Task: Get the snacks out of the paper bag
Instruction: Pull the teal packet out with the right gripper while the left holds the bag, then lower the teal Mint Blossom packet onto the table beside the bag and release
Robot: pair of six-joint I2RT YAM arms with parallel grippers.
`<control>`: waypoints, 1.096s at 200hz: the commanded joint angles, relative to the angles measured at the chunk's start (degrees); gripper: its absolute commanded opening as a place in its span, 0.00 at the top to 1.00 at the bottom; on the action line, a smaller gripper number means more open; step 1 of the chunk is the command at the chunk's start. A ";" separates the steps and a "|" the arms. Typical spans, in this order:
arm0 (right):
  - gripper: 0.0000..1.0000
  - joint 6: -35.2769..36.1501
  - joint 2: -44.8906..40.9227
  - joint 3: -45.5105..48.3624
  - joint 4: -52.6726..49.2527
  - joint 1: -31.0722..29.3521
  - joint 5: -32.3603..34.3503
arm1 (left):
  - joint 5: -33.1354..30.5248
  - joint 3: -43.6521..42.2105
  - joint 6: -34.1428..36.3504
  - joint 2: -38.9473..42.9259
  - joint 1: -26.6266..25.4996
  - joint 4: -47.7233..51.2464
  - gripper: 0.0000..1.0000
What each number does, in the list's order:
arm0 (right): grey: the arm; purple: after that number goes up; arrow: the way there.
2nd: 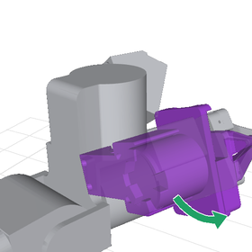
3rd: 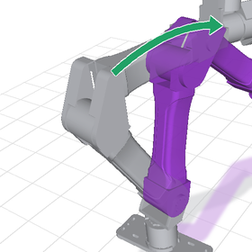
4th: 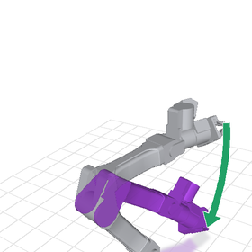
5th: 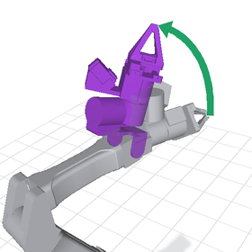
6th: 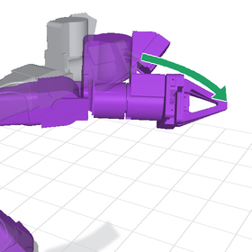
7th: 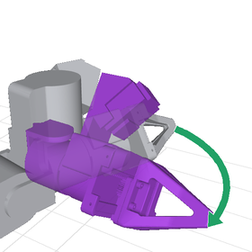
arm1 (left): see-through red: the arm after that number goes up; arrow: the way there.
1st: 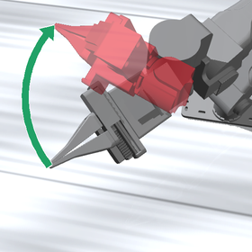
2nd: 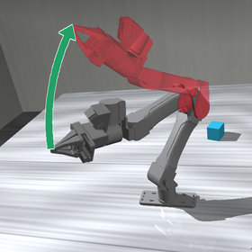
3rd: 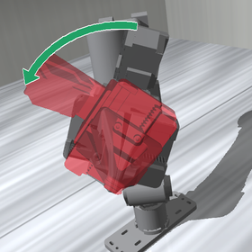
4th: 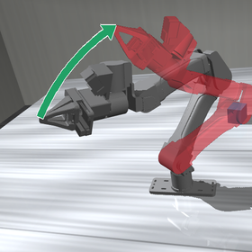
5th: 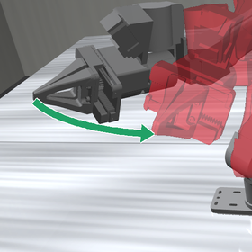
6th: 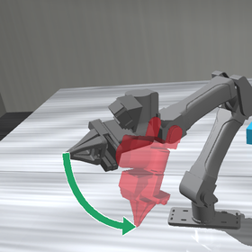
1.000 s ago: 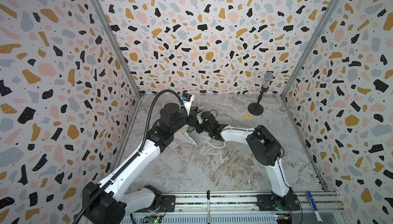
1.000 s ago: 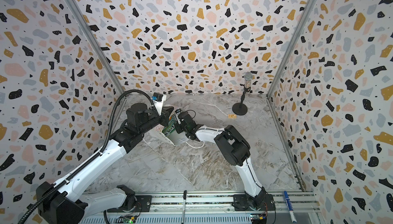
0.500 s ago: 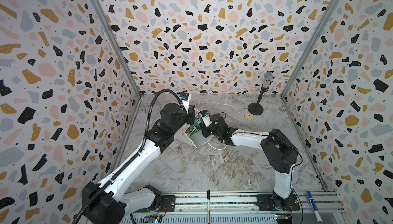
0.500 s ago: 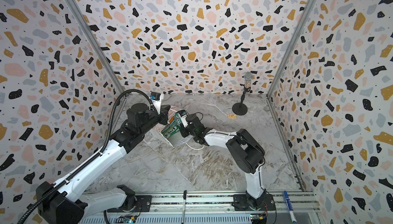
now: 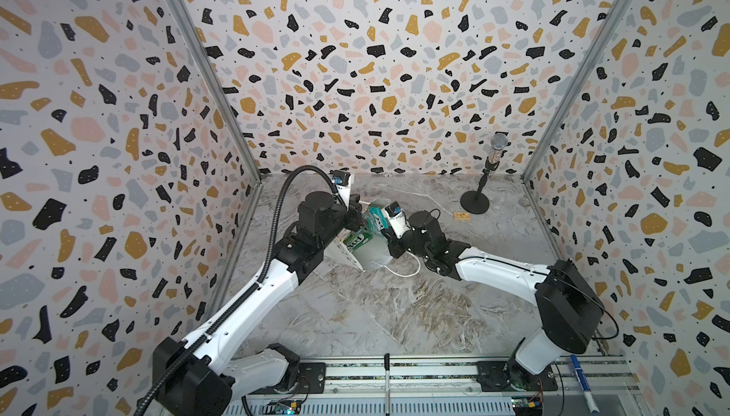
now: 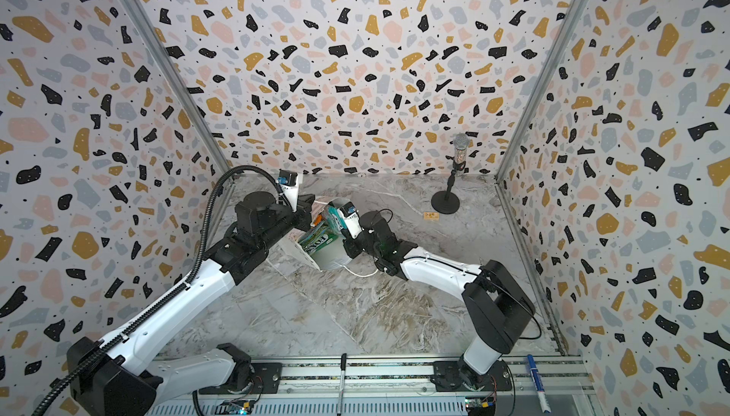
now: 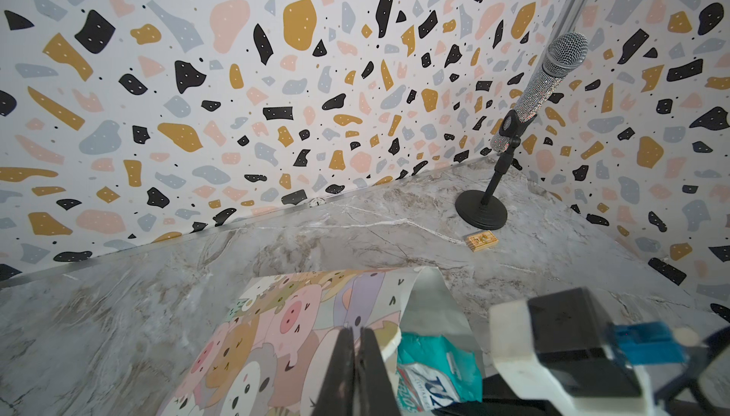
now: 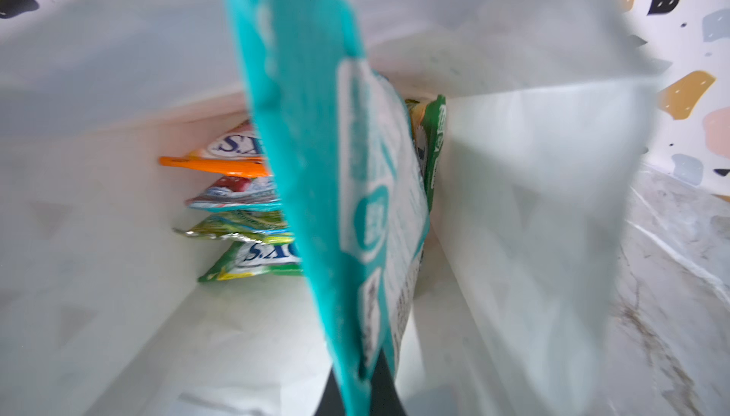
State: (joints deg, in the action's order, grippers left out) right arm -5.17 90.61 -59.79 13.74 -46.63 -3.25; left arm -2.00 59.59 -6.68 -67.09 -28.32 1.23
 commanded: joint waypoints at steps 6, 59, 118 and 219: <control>1.00 2.55 -7.64 0.45 -1.13 -0.29 1.58 | -0.11 0.79 0.52 0.56 0.10 -1.96 1.00; 1.00 5.85 -16.90 0.29 -5.35 -0.29 4.62 | -0.64 1.23 1.03 0.12 0.08 -0.94 1.00; 1.00 8.90 -24.17 -1.55 -7.27 -0.21 13.02 | -0.46 1.51 1.09 -0.06 0.08 -0.53 1.00; 1.00 1.11 -24.16 0.69 -14.81 12.14 12.06 | -0.42 1.59 1.75 -0.10 0.10 0.00 1.00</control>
State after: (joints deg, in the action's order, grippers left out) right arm -0.08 65.78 -58.76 0.58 -38.11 12.53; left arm -2.02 59.61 -5.96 -67.22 -28.32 2.55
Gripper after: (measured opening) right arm 0.055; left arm 0.047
